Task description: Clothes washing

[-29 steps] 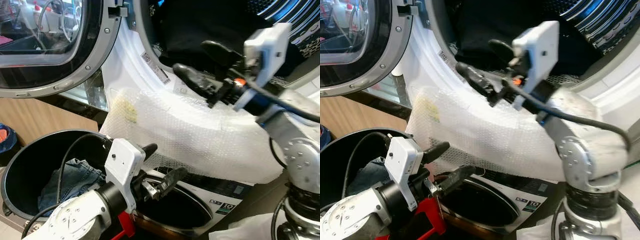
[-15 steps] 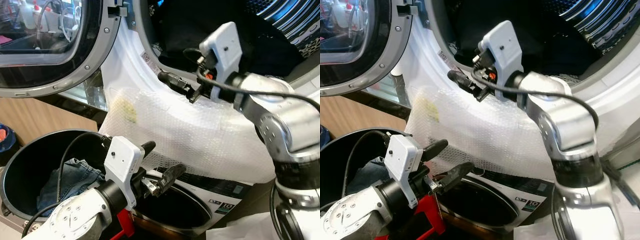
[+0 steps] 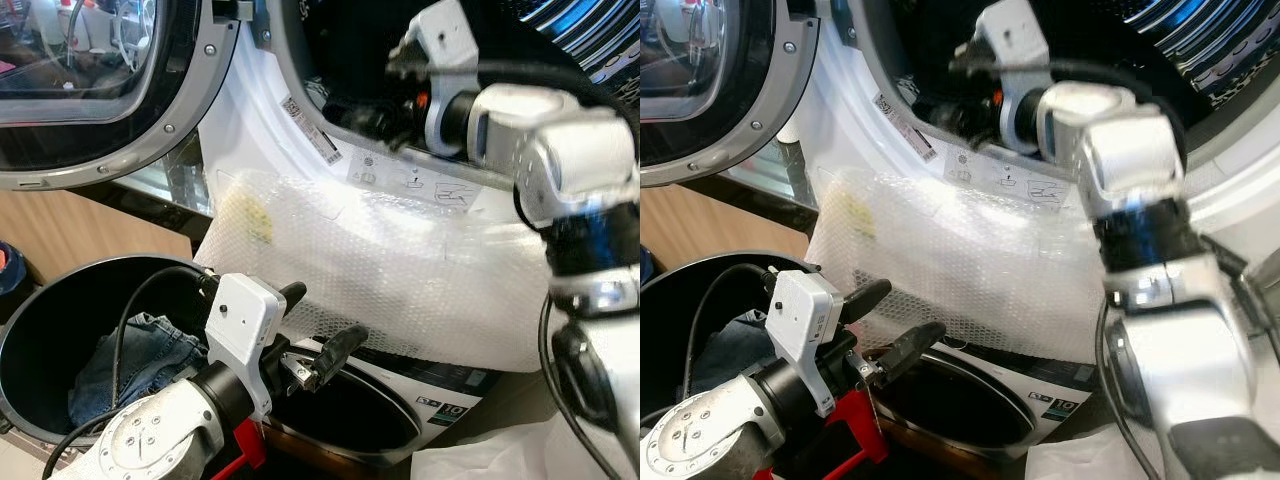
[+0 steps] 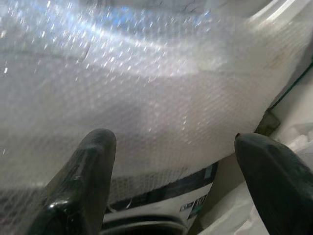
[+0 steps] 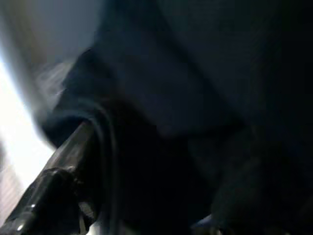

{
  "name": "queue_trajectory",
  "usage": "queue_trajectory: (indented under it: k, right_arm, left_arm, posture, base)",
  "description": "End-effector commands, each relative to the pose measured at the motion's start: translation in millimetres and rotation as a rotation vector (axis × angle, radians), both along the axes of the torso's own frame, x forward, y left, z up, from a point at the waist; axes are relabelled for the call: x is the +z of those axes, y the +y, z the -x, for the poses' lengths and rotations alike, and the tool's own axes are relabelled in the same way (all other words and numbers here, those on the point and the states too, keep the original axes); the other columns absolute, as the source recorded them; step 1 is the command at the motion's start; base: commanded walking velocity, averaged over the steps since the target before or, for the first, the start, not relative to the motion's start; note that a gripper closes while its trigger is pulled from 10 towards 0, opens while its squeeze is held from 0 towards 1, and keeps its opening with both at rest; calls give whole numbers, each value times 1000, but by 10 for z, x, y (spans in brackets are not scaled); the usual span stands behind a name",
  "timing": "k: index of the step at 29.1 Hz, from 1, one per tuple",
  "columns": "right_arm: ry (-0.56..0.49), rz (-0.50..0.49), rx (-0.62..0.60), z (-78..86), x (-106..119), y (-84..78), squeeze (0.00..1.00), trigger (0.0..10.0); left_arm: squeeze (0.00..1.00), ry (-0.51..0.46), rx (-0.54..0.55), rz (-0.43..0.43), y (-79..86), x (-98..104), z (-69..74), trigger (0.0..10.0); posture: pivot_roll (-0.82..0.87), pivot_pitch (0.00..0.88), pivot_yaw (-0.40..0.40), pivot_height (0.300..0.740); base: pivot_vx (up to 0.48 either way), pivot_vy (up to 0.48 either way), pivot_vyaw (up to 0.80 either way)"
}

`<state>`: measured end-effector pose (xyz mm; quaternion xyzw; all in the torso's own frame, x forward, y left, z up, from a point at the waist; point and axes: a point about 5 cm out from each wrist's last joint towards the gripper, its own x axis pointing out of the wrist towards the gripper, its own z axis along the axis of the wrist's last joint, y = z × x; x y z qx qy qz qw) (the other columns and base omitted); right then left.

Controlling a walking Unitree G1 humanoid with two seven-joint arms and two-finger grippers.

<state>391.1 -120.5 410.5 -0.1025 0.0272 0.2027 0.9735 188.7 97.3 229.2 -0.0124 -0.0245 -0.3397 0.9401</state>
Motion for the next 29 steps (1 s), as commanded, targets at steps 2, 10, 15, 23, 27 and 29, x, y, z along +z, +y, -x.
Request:
queue_trajectory:
  k: [2, 10, 15, 23, 27, 29]
  right_arm:
    - [-74, 14, -179, -56, 112, -262, 0, 10000]
    - [-279, 19, -343, -62, 422, -277, 0, 10000]
    - [-423, -131, -420, -61, 579, -198, 0, 10000]
    - [-412, -148, -328, -146, 348, 201, 0, 10000]
    - [-359, -14, -154, -160, 189, 491, 0, 10000]
    - [-355, 45, -103, -158, 181, 490, 0, 10000]
  left_arm:
    - [0, -12, -13, 2, -26, 27, 57, 10000]
    - [0, -2, -7, 9, -41, 9, 68, 10000]
    - [0, 1, 7, 12, -31, 8, 68, 10000]
    - [0, 14, 32, 18, -26, -4, 97, 10000]
    - [0, 22, 40, 17, -13, -7, 119, 10000]
    - [0, 32, 52, 13, 8, -27, 136, 10000]
  posture:
    - [41, 188, -208, 740]
    - [37, 185, -221, 740]
    - [47, 178, -231, 740]
    - [57, 201, -234, 740]
    - [59, 219, -236, 740]
    - [59, 227, -238, 740]
  base:
    - [0, 0, 0]
    - [0, 0, 0]
    - [0, 0, 0]
    - [0, 0, 0]
    - [0, 0, 0]
    - [0, 0, 0]
